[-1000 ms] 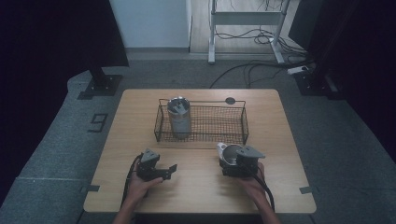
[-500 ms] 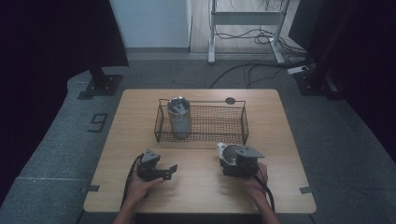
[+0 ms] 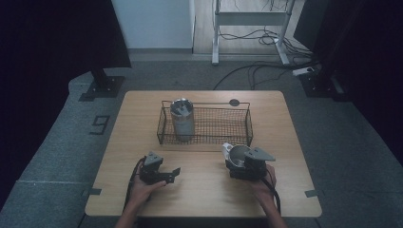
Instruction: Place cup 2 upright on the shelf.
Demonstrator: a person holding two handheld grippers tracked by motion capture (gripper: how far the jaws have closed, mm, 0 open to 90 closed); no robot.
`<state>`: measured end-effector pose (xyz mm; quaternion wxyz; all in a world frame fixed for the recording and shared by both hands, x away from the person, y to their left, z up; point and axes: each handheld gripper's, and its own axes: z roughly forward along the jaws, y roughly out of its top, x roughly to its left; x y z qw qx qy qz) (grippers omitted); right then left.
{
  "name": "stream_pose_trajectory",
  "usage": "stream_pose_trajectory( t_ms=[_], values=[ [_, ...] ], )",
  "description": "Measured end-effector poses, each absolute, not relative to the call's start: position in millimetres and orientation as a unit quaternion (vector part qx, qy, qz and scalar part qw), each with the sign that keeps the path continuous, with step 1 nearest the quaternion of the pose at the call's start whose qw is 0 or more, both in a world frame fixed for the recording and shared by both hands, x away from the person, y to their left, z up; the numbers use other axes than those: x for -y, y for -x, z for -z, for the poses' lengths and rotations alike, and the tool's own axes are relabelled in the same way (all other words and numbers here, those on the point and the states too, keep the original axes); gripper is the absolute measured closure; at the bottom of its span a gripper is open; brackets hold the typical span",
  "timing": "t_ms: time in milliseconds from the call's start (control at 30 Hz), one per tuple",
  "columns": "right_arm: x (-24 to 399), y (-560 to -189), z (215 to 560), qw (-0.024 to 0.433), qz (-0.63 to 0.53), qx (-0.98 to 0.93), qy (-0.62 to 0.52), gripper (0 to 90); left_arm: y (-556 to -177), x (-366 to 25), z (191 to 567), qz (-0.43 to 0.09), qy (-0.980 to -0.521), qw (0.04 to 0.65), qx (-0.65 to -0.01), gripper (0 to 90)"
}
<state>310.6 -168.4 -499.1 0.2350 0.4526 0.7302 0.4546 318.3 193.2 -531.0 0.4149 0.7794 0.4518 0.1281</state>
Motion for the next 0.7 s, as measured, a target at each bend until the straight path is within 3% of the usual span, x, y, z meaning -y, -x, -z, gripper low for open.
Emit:
stream_pose_trajectory(
  t_ms=[700],
  values=[
    [163.1,-304.0,469.2,0.228,-0.478,-0.726,-0.439,6.7,-318.1,-193.3,529.7,-0.116,-0.779,0.42,-0.451,11.2]
  ],
)
